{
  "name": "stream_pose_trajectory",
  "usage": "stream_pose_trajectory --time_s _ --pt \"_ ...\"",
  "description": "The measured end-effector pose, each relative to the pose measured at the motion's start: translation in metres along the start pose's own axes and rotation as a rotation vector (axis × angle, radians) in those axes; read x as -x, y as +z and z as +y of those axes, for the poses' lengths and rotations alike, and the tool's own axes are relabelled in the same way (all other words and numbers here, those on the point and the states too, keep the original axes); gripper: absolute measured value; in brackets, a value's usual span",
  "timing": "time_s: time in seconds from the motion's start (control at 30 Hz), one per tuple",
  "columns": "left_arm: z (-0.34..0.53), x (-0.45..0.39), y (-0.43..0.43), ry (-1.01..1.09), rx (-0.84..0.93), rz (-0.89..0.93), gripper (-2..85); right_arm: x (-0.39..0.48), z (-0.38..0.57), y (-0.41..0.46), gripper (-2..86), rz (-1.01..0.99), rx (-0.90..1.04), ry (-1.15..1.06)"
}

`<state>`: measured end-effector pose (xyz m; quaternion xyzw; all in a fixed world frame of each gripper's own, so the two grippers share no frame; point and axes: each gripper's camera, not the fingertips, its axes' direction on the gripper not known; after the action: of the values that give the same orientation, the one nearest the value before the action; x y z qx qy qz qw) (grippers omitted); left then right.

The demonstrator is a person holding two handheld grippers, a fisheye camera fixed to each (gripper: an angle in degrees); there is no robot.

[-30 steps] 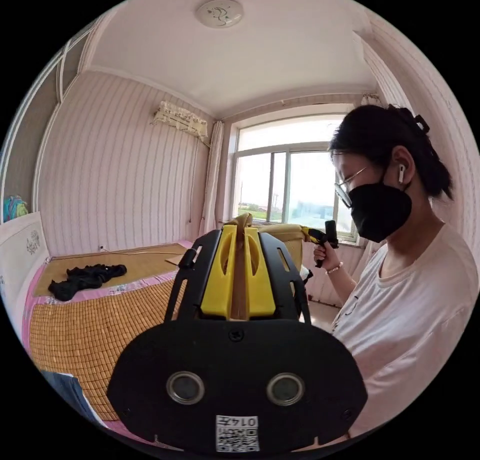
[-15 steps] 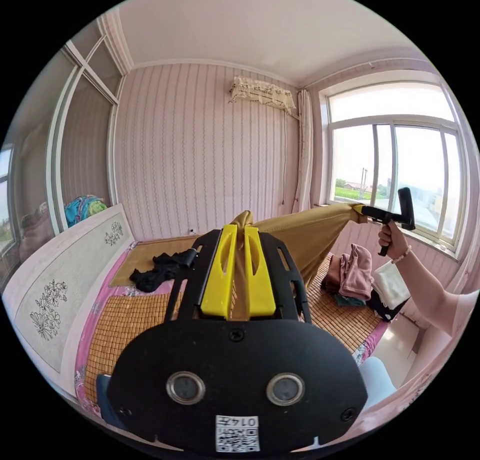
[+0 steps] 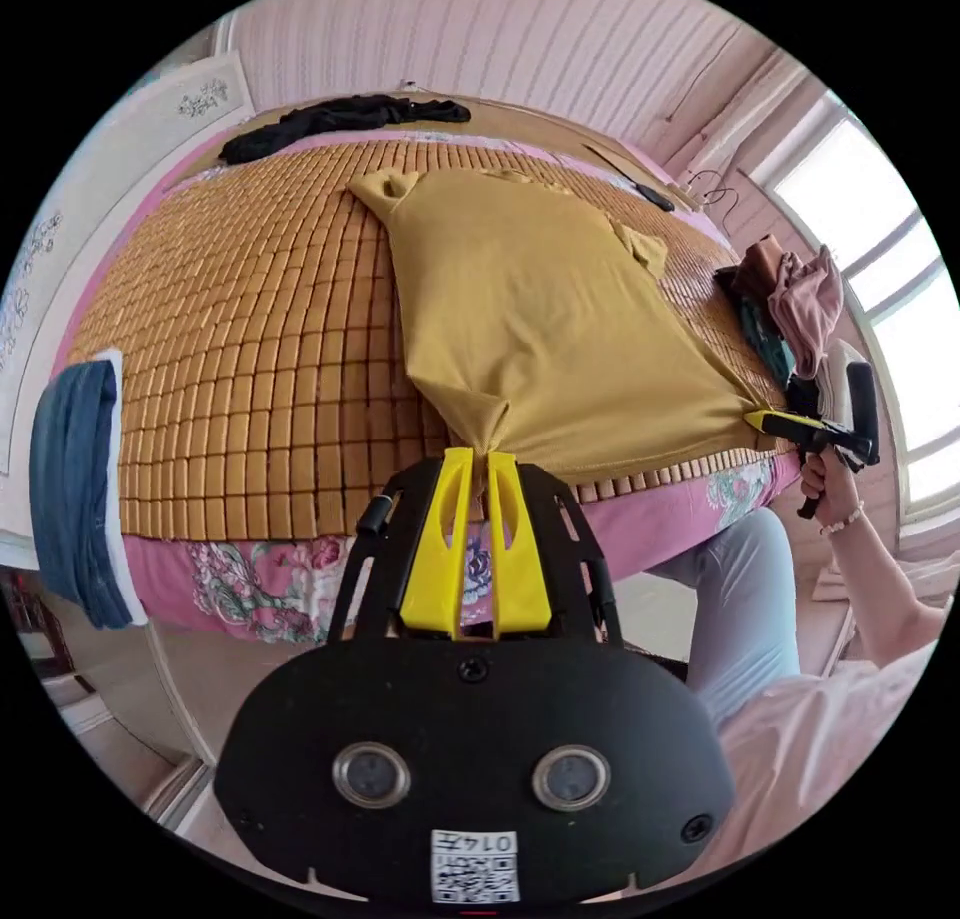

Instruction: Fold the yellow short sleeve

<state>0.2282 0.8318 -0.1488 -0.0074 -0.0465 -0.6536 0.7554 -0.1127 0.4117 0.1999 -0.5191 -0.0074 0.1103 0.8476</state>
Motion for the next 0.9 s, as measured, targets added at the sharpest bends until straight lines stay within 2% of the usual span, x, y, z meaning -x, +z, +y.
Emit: stream_pose_trajectory --time_s 0.13,0.33,0.43,0.57,0.6,0.7,0.77,0.9 --pt "0.035 0.012 0.001 -0.044 0.002 0.027 4.3 -0.013 0.018 0.047 0.2 0.053 0.08 0.019" --pt "0.071 0.04 -0.05 -0.108 -0.05 0.09 6.1 -0.031 0.037 0.072 3.0 0.176 0.105 0.03" --pt "0.098 0.048 -0.089 -0.136 -0.109 0.114 6.2 -0.028 0.041 0.075 1.8 0.327 0.098 0.023" --pt "0.103 0.018 -0.144 -0.104 -0.295 0.116 5.7 0.008 0.001 0.098 -0.4 0.824 0.099 0.096" --pt "0.096 0.004 -0.153 -0.103 -0.356 0.155 5.4 0.023 -0.016 0.111 -0.6 0.976 0.075 0.121" --pt "0.077 -0.032 -0.165 -0.136 -0.491 0.303 5.0 0.068 -0.046 0.153 -0.9 1.244 -0.024 0.118" --pt "0.065 -0.057 -0.167 -0.114 -0.515 0.348 4.8 0.093 -0.049 0.177 -0.9 1.272 -0.08 0.051" --pt "0.052 -0.094 -0.167 -0.078 -0.489 0.348 3.4 0.129 -0.042 0.212 -1.0 1.2 -0.176 -0.071"
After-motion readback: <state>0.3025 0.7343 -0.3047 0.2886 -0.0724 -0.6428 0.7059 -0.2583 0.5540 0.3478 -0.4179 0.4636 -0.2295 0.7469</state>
